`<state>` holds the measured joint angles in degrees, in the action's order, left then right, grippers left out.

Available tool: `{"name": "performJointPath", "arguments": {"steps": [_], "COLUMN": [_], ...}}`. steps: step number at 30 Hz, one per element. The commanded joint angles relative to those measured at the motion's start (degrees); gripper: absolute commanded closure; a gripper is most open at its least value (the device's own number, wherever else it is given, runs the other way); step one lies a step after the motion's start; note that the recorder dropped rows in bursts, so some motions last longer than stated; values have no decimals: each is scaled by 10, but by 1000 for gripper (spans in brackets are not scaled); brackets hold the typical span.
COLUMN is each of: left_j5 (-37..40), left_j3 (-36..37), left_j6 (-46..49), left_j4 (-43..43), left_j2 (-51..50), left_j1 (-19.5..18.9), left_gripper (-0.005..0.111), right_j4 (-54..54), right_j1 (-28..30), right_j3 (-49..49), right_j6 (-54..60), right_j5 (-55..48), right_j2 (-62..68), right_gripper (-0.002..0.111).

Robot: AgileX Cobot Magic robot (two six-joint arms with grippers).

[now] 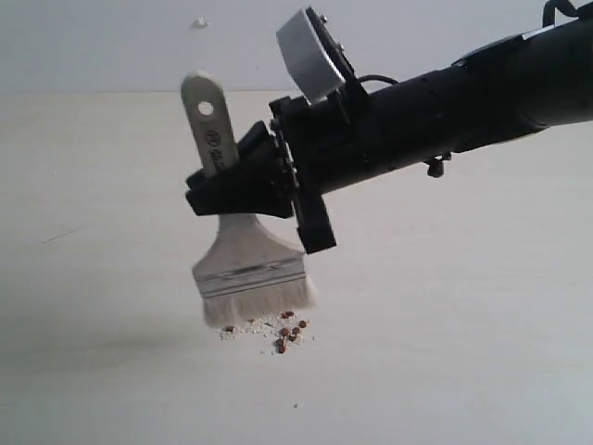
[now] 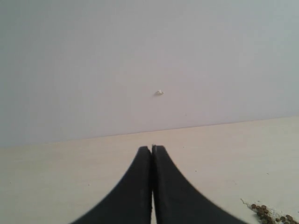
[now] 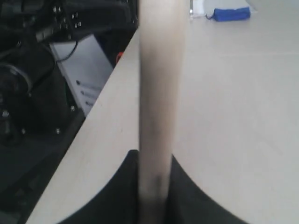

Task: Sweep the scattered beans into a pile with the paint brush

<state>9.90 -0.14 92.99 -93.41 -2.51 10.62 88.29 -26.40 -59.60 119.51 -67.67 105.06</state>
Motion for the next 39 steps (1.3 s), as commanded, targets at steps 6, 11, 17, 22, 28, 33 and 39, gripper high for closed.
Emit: {"name": "performJointPath", "arguments": {"steps": [6, 11, 17, 22, 28, 33, 39], "left_j5": [-1, -1, -1, -1, -1, -1, -1], "left_j3": [1, 1, 1, 1, 1, 1, 1], "left_j6": [0, 0, 0, 0, 0, 0, 0], "left_j4": [1, 1, 1, 1, 1, 1, 1], "left_j2": [3, 3, 3, 3, 3, 3, 3], "left_j1": [3, 3, 3, 3, 3, 3, 3], "left_gripper": [107, 107, 107, 107, 107, 107, 107], "right_j4": [-90, -94, -95, -92, -92, -90, -87], "right_j1": [11, 11, 11, 11, 11, 11, 11], "right_j3": [3, 3, -22, -55, -101, -136, -177], "right_j6": [10, 10, 10, 10, 10, 10, 10], "right_j5": [-23, -23, -23, -23, -23, -23, -23], "right_j2": [84, 112, 138, 158, 179, 198, 210], "right_gripper": [108, 108, 108, 108, 108, 108, 108]}}
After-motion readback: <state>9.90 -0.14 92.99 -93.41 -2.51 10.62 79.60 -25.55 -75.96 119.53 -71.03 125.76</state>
